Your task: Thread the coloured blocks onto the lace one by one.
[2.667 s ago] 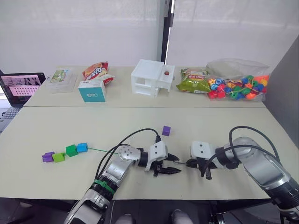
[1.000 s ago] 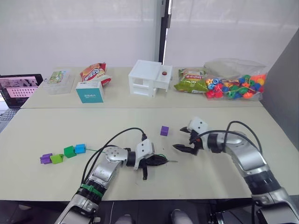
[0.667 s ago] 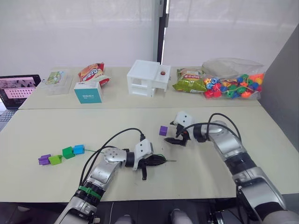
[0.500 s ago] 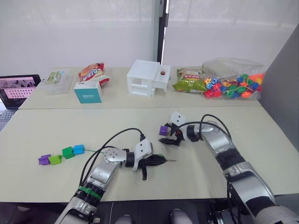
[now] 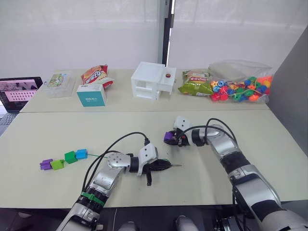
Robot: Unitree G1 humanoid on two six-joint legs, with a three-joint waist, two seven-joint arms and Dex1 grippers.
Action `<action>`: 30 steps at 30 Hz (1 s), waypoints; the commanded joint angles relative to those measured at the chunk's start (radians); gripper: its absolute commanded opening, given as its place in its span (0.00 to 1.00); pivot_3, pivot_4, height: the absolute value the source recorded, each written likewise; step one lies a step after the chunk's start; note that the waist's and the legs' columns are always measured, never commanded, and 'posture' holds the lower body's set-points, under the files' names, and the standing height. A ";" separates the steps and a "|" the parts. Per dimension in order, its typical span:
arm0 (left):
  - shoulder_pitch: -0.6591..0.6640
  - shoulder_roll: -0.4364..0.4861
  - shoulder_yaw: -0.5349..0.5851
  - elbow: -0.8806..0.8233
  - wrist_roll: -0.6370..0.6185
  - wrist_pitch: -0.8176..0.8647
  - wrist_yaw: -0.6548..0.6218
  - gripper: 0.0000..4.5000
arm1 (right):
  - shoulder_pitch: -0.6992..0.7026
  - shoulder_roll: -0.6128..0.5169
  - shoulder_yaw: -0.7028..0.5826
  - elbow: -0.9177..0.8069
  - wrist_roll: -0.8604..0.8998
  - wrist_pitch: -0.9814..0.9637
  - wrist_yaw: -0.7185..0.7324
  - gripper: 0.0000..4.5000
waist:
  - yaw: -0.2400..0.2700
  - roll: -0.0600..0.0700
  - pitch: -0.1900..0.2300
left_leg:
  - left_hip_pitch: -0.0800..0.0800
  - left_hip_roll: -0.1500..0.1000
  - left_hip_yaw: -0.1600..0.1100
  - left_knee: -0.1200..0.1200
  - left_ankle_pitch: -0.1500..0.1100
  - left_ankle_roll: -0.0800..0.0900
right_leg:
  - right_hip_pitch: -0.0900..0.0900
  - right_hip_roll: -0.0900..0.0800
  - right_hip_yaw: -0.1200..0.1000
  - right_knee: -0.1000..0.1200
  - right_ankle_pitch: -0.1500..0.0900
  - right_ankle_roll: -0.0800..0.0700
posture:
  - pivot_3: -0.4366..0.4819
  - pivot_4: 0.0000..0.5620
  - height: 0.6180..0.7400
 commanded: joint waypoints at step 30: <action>0.003 -0.030 -0.030 0.039 0.014 -0.024 0.002 0.00 | 0.486 -0.214 -0.479 -0.855 0.353 0.424 -0.053 1.00 | 0.028 0.001 -0.001 | -0.003 0.000 -0.001 0.000 0.000 0.001 | 0.000 -0.001 -0.001 -0.002 0.000 0.000 | 0.48 0.27 1.00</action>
